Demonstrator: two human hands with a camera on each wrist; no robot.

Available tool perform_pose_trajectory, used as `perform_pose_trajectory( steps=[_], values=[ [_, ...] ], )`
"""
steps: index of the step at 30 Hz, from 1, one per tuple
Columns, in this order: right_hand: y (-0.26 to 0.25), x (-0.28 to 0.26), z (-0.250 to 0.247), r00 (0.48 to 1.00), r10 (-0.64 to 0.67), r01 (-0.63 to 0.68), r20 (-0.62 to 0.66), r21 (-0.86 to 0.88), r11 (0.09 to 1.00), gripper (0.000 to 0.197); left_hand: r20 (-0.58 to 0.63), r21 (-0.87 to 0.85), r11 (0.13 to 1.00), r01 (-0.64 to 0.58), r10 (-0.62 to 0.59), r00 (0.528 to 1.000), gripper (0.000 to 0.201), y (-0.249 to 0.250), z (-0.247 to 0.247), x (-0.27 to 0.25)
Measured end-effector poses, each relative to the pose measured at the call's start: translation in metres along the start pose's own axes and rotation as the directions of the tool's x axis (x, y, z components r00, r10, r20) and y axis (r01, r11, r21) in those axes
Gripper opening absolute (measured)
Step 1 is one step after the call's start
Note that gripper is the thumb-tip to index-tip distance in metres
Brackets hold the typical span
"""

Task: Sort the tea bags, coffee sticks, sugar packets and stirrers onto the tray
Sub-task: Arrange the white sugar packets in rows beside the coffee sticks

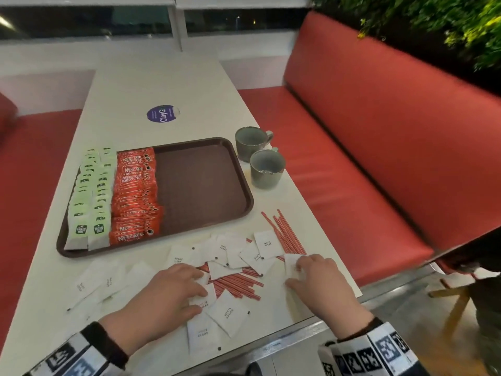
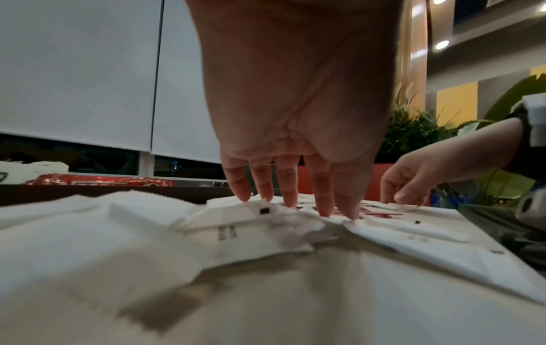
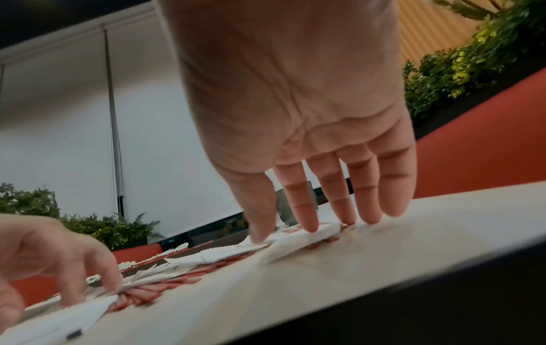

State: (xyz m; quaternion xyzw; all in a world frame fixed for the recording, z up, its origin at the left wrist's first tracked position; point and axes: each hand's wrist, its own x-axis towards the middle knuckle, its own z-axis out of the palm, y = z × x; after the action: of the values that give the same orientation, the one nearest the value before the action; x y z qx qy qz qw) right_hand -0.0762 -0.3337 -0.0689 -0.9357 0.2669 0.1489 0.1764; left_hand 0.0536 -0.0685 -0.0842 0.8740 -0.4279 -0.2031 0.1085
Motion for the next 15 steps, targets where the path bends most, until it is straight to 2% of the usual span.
perform_pose_trajectory(
  steps=[2, 5, 8, 12, 15],
  values=[
    [0.003, 0.006, 0.000, 0.999, -0.026, 0.027, -0.021, 0.010, 1.000, 0.039, -0.007, 0.000, 1.000, 0.021, -0.021, 1.000, 0.032, -0.003, 0.001, -0.004],
    [0.006, 0.012, 0.000, 0.998, -0.063, 0.063, -0.009, 0.056, 0.996, 0.058, -0.055, 0.040, 0.999, 0.025, -0.023, 0.998, 0.024, -0.001, -0.001, -0.005],
    [0.007, 0.016, -0.005, 0.997, -0.063, 0.060, 0.040, 0.066, 0.996, 0.067, -0.109, -0.035, 0.999, 0.012, -0.015, 0.994, 0.038, 0.008, 0.000, 0.000],
    [0.004, 0.020, -0.012, 0.993, -0.099, 0.098, 0.070, 0.020, 0.995, 0.039, -0.203, -0.129, 0.992, 0.012, -0.039, 0.978, 0.038, 0.015, -0.003, 0.006],
    [-0.001, 0.022, -0.021, 0.977, -0.173, 0.150, 0.122, 0.180, 0.972, 0.017, -0.234, -0.172, 0.984, 0.043, -0.083, 0.969, 0.032, 0.015, -0.005, 0.006]
  ],
)
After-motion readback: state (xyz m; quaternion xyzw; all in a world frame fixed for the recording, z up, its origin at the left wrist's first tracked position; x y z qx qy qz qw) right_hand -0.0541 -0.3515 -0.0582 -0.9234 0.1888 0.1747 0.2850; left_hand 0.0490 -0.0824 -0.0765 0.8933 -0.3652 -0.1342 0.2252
